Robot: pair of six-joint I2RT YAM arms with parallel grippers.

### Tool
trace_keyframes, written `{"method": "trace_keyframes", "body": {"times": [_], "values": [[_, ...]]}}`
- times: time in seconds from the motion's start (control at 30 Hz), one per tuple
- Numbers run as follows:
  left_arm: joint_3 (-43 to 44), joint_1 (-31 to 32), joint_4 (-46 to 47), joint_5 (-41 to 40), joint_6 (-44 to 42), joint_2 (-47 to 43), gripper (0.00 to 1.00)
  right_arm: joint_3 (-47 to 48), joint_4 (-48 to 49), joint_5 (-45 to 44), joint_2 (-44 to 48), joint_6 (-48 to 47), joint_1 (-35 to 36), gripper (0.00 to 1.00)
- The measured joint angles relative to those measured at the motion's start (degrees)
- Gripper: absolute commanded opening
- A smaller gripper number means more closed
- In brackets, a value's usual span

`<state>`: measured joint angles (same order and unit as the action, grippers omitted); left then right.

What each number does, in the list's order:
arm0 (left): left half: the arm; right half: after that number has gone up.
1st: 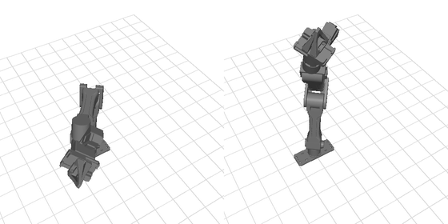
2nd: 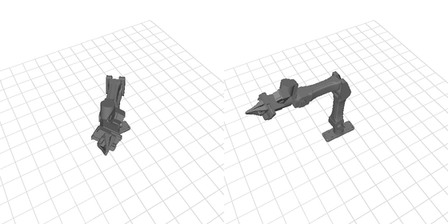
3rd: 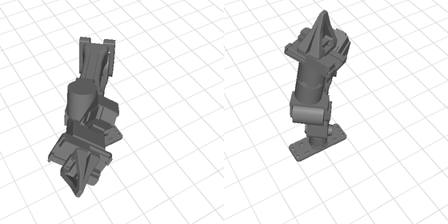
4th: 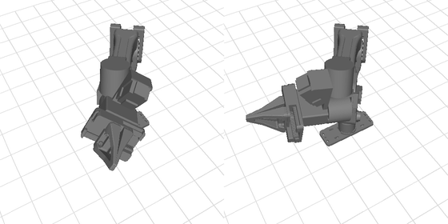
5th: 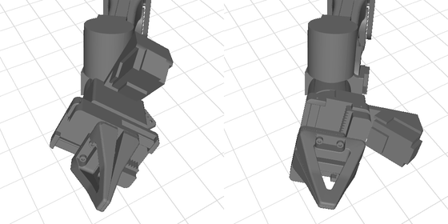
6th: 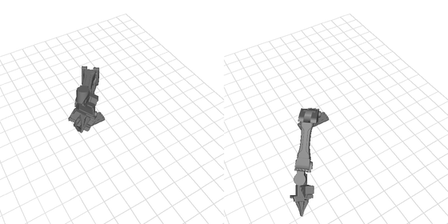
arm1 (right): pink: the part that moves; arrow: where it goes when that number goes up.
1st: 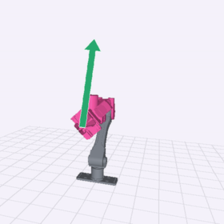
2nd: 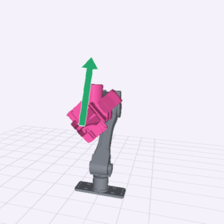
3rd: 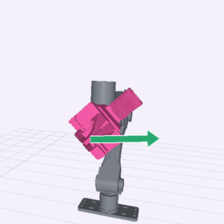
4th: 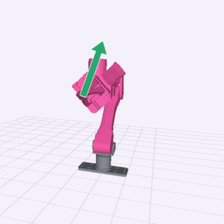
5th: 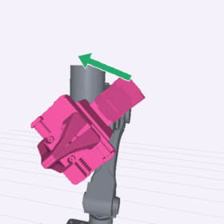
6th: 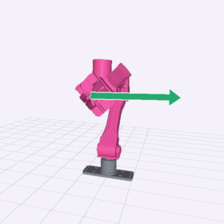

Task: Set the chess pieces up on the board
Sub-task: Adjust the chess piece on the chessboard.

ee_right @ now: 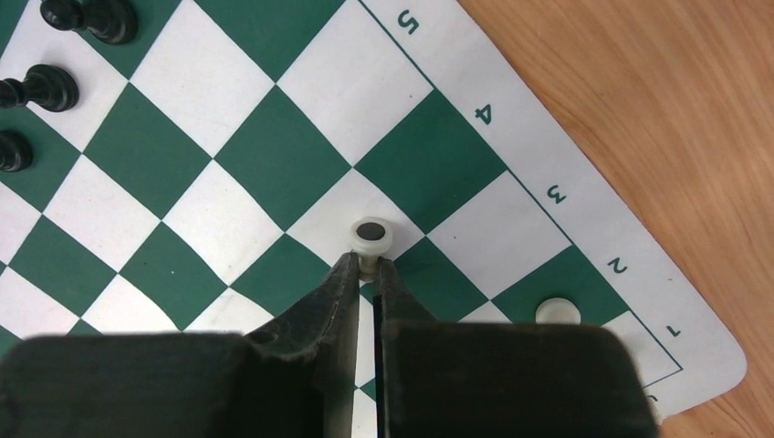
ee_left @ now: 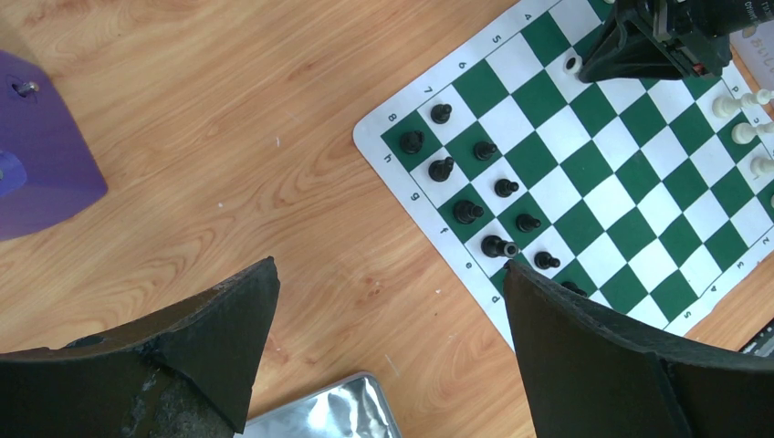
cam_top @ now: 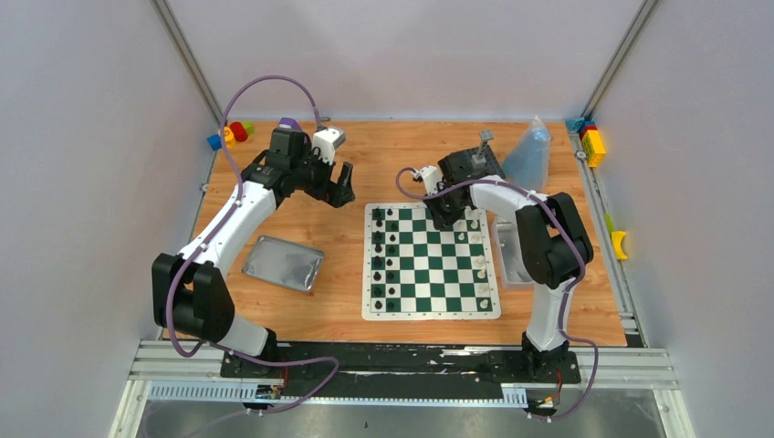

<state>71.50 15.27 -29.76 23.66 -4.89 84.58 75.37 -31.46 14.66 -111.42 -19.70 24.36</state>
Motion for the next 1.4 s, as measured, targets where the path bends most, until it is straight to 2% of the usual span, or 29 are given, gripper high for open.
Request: {"method": "trace_keyframes", "body": {"times": [0.17, 0.37, 0.67, 1.03, 1.27, 1.4], "values": [[0.0, 0.0, 0.0, 0.0, -0.2, 0.0, 1.00, 0.0, -1.5, -0.8, 0.5, -1.6, 0.2, 0.00], [0.0, 0.0, 0.0, -0.2, -0.4, 0.0, 1.00, 0.0, -10.0, -3.8, 4.4, -6.4, 1.6, 0.00], [0.0, 0.0, -0.2, -1.2, -0.6, -0.3, 1.00, -0.1, -27.0, -11.0, 10.0, -12.5, 10.7, 0.01], [0.0, 0.0, -0.8, -1.8, -0.6, -3.0, 1.00, -1.4, -40.0, -17.3, 7.4, -13.9, 17.5, 0.05], [0.0, 0.0, -0.9, -2.2, -0.6, -3.2, 1.00, -1.4, -43.6, -18.9, 2.7, -14.5, 18.6, 0.08], [0.0, 0.0, -0.9, -2.2, -0.6, -3.2, 1.00, -1.2, -44.4, -19.4, 0.9, -14.6, 18.6, 0.13]]}}
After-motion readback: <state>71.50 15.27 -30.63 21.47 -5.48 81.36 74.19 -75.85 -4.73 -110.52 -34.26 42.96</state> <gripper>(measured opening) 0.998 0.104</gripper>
